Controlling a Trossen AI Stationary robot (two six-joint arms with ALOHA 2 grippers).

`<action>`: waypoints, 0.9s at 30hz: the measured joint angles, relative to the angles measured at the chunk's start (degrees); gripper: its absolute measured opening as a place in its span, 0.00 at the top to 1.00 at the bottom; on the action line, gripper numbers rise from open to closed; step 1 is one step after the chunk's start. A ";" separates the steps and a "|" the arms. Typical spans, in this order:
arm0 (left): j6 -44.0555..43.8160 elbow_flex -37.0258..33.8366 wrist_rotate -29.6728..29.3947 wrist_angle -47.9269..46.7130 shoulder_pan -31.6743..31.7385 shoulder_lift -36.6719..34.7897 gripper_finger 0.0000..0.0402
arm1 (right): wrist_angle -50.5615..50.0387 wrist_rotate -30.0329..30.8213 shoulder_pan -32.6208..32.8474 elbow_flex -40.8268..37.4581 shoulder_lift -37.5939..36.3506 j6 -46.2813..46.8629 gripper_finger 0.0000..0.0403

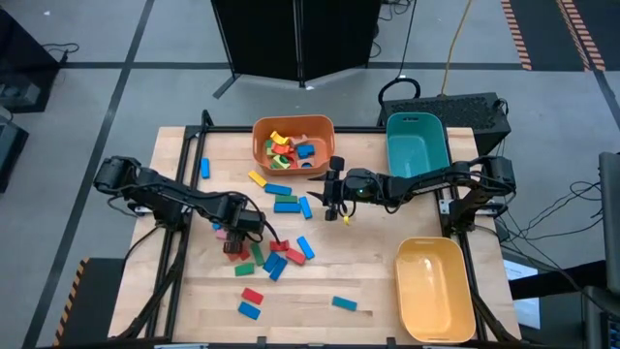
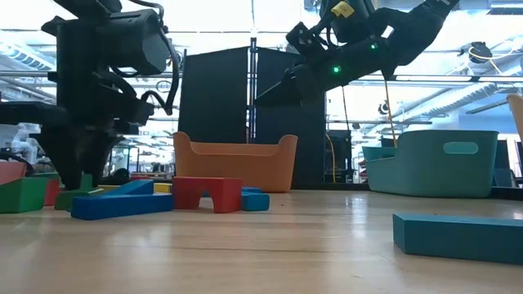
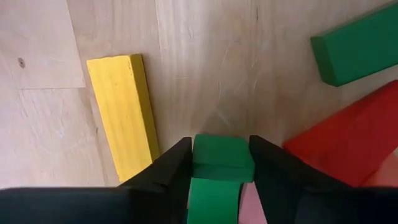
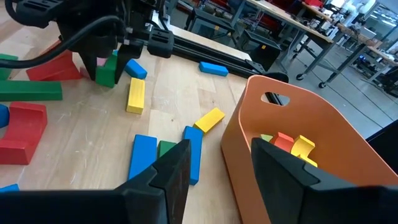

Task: Sort blocks by size
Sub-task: Put the green arch block into the orange bin

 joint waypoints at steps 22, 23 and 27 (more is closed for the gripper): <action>0.64 6.30 -2.77 -0.65 4.27 0.02 0.68 | -0.30 0.02 -0.01 0.00 0.00 0.02 0.61; 1.20 6.91 -2.98 -0.63 4.74 0.02 0.68 | -0.48 0.02 -0.01 0.00 -0.01 0.02 0.61; 3.99 10.01 -5.66 -0.65 6.79 0.02 0.68 | -2.30 0.02 -0.01 0.00 0.00 1.23 0.61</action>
